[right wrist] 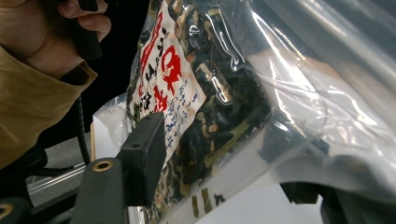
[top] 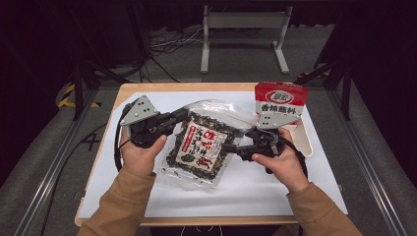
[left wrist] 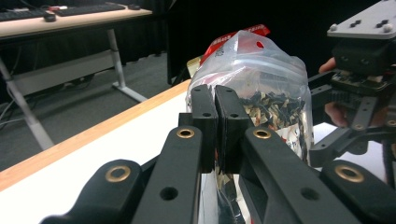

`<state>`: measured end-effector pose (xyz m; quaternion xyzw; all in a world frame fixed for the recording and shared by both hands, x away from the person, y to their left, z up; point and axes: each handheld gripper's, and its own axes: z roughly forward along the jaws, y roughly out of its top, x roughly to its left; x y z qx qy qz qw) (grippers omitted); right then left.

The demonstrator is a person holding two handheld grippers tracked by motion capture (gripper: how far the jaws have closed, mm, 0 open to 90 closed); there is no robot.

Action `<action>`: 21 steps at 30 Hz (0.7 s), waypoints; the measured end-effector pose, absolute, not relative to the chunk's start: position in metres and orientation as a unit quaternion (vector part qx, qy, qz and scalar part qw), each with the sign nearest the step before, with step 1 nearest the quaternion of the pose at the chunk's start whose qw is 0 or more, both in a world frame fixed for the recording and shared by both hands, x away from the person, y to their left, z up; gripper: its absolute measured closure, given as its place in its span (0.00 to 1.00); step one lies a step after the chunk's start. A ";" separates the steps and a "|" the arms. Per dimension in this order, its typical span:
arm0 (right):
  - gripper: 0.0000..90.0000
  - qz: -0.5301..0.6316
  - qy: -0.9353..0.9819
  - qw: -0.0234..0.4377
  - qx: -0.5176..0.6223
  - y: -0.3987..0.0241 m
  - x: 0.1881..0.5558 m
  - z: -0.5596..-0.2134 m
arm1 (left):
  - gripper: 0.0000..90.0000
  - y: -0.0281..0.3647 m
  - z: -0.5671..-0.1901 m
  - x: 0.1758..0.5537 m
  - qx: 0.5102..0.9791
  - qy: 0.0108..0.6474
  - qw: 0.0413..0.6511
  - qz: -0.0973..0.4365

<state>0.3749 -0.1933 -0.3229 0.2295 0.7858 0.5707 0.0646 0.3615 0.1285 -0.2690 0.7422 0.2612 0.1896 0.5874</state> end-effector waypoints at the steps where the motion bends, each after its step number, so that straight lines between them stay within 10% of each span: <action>1: 0.48 0.571 0.786 0.063 0.229 -0.193 0.375 -0.323 | 0.97 0.128 -0.269 0.361 0.742 0.260 0.589 0.187; 10: 0.83 0.559 0.799 0.073 0.209 -0.196 0.373 -0.319 | 1.00 0.131 -0.266 0.357 0.735 0.255 0.602 0.179; 21: 0.85 0.546 0.813 0.103 0.174 -0.207 0.364 -0.281 | 1.00 0.149 -0.278 0.356 0.735 0.274 0.594 0.177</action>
